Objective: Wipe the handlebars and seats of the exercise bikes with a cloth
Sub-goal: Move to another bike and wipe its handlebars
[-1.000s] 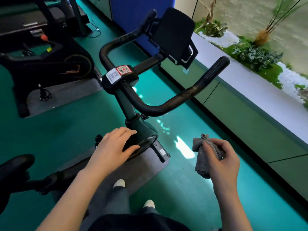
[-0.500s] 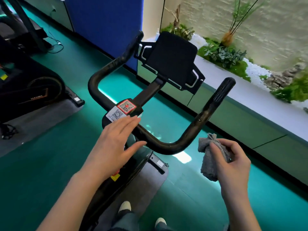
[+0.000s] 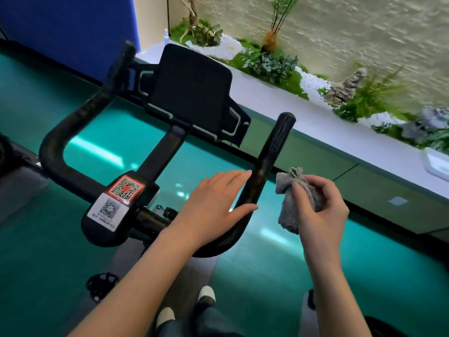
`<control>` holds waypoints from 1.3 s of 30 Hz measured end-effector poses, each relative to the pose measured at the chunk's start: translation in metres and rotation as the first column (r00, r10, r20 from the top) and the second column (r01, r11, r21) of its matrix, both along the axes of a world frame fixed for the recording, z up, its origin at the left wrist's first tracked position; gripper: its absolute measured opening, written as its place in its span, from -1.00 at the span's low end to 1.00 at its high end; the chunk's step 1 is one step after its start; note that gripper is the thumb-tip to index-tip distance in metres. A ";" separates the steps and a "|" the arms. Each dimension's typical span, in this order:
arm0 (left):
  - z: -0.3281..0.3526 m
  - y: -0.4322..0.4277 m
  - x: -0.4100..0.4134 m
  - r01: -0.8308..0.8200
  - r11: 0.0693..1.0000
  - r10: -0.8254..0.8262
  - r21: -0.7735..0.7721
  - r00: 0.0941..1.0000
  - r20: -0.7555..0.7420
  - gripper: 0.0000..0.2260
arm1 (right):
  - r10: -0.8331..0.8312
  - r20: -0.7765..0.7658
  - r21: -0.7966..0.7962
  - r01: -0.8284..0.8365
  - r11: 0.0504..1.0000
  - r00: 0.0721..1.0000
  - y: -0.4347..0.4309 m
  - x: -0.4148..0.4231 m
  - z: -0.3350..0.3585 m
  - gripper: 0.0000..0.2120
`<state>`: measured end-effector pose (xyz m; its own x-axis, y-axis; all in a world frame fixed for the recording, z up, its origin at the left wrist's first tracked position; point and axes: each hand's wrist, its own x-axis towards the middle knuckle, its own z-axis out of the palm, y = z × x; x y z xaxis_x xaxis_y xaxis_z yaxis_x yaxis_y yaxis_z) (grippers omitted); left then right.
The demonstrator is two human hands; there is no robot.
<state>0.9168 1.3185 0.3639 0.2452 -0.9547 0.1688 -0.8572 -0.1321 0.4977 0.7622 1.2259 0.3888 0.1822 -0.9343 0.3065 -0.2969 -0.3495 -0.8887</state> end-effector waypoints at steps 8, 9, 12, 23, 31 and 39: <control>0.001 -0.042 -0.008 -0.053 0.998 0.051 -0.014 0.991 -0.123 -0.42 | 0.068 0.015 -0.244 -0.063 0.968 0.998 -0.071 0.060 0.012 -0.84; 0.001 -0.046 -0.007 -0.063 0.998 0.060 -0.020 0.988 -0.142 -0.42 | 0.093 -0.010 -0.268 -0.092 0.959 0.996 -0.070 0.062 0.008 -0.82; 0.002 -0.055 -0.005 -0.084 0.996 0.075 -0.035 0.975 -0.208 -0.41 | 0.157 -0.076 -0.316 -0.173 0.933 0.985 -0.058 0.055 -0.013 -0.78; 0.001 -0.066 -0.009 -0.129 0.991 0.112 -0.031 0.940 -0.321 -0.44 | 0.181 -0.056 -0.265 -0.190 0.945 0.982 -0.109 0.065 0.029 -0.82; -0.001 -0.066 -0.011 -0.138 0.990 0.121 -0.025 0.928 -0.353 -0.42 | 0.265 -0.137 -0.440 -0.299 0.847 0.954 -0.109 0.058 0.035 -0.88; -0.002 -0.067 -0.011 -0.160 0.987 0.136 -0.028 0.909 -0.394 -0.47 | 0.432 -0.523 -0.264 -0.621 0.738 0.735 -0.132 0.070 0.055 -0.90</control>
<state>0.9062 1.2512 0.3617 0.4404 -0.8937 0.0854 -0.5667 -0.2029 0.7985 0.8319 1.0941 0.4434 0.7976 -0.4518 0.3997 -0.2427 -0.8470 -0.4730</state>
